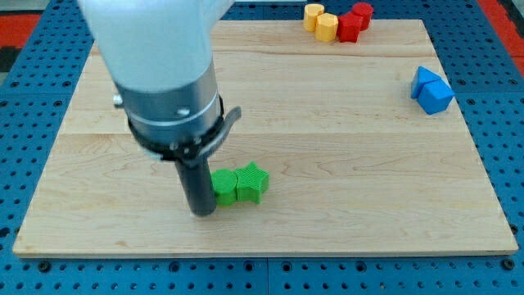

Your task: Move the green star towards the bottom center

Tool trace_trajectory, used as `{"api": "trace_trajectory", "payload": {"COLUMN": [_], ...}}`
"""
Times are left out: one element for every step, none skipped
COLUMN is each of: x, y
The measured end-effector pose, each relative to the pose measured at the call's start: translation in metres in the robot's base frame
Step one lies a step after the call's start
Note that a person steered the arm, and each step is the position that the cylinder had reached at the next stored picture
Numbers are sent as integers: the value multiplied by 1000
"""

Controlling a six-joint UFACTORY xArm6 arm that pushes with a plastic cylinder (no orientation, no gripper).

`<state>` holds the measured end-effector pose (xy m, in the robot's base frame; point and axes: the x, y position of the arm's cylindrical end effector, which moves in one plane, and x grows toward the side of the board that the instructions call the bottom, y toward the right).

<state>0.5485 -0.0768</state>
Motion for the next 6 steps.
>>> {"api": "trace_trajectory", "payload": {"x": [-41,-66,-62,-19,-16,-42], "y": [3,10,-4,-28,8,76]}}
